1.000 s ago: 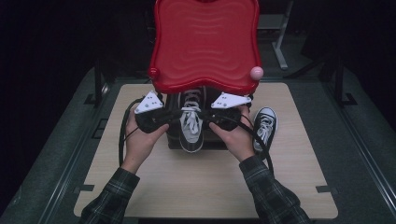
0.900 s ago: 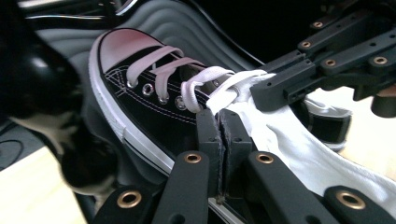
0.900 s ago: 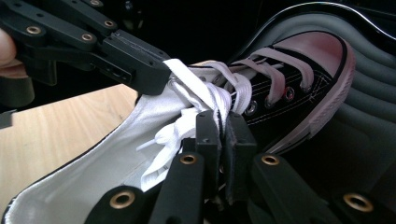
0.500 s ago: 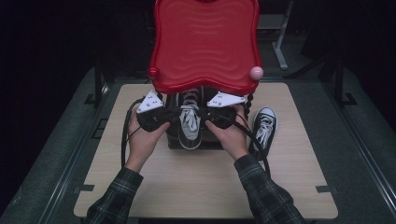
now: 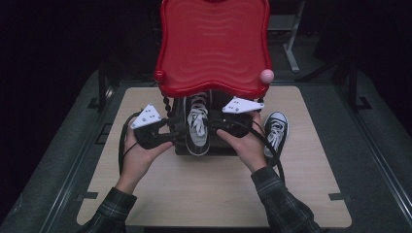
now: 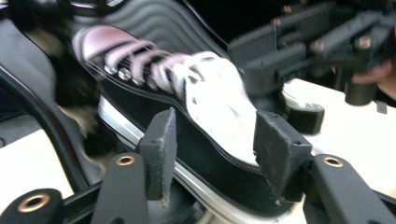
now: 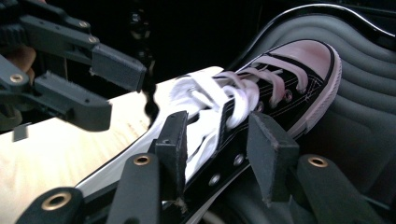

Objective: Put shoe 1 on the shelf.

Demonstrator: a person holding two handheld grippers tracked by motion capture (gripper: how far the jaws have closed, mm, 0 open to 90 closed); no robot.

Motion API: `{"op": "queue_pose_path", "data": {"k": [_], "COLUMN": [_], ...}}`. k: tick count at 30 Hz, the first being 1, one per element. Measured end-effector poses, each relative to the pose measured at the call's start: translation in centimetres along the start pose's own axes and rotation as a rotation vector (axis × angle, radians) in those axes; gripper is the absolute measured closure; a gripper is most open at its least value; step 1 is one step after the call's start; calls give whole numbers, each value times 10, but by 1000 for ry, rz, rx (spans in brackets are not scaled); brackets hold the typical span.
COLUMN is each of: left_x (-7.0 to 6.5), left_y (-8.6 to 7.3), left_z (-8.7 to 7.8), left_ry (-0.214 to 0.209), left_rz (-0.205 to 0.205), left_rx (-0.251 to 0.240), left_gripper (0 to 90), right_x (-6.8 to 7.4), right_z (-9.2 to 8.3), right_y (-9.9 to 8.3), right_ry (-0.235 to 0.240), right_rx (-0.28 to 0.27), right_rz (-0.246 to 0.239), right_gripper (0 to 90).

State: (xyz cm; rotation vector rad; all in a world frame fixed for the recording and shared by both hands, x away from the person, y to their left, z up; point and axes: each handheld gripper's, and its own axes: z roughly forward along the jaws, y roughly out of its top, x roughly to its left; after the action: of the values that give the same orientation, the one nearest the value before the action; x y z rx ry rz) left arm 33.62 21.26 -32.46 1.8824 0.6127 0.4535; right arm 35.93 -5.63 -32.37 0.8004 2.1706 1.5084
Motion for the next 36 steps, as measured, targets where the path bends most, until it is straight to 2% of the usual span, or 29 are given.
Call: {"op": "queue_pose_path", "data": {"k": [4, 6, 8, 9, 10, 11, 12, 13, 14, 16, 21, 23, 28, 30, 36], "left_x": [-6, -11, -12, -14, -14, -16, -16, -17, -18, -20, -24, -25, -28, -29, -31], "left_y": [-9, -21, -24, -33, -33, -41, -41, -45, -52, -56, -60, -61, -63, -63, -60], "left_z": [-5, -7, -7, -6, -6, -5, -5, -3, 0, 4, 14, 15, 23, 24, 22], "left_ry": [-18, -33, -36, -35, -35, -37, -37, -39, -40, -43, -43, -39, -25, -18, -2], "left_rz": [13, 32, 35, 37, 37, 40, 40, 42, 46, 49, 72, 79, 87, 99, 99], "left_rx": [25, 64, 69, 94, 94, 105, 105, 115, 135, 140, 151, 151, 150, 150, 165], "left_gripper": [446, 441, 441, 430, 423, 421, 420, 420, 415, 415, 424, 429, 435, 434, 466], "right_x": [3, 7, 8, 10, 10, 13, 15, 15, 18, 21, 28, 31, 34, 35, 37], "right_z": [-10, -21, -24, -27, -27, -28, -27, -27, -25, -20, -7, -2, 6, 8, 7], "right_y": [-5, -14, -18, -25, -25, -35, -40, -40, -51, -62, -77, -80, -81, -81, -80], "right_ry": [12, 18, 19, 28, 28, 34, 43, 43, 51, 63, 83, 78, 71, 56, 44], "right_rx": [5, 15, 20, 35, 35, 58, 72, 72, 94, 121, 168, 185, 171, 184, 178], "right_rz": [-8, -16, -18, -12, -12, -15, -13, -13, -11, -12, -25, -35, -54, -58, -69], "right_gripper": [565, 552, 549, 540, 540, 535, 532, 532, 529, 527, 524, 523, 524, 533, 554]}}
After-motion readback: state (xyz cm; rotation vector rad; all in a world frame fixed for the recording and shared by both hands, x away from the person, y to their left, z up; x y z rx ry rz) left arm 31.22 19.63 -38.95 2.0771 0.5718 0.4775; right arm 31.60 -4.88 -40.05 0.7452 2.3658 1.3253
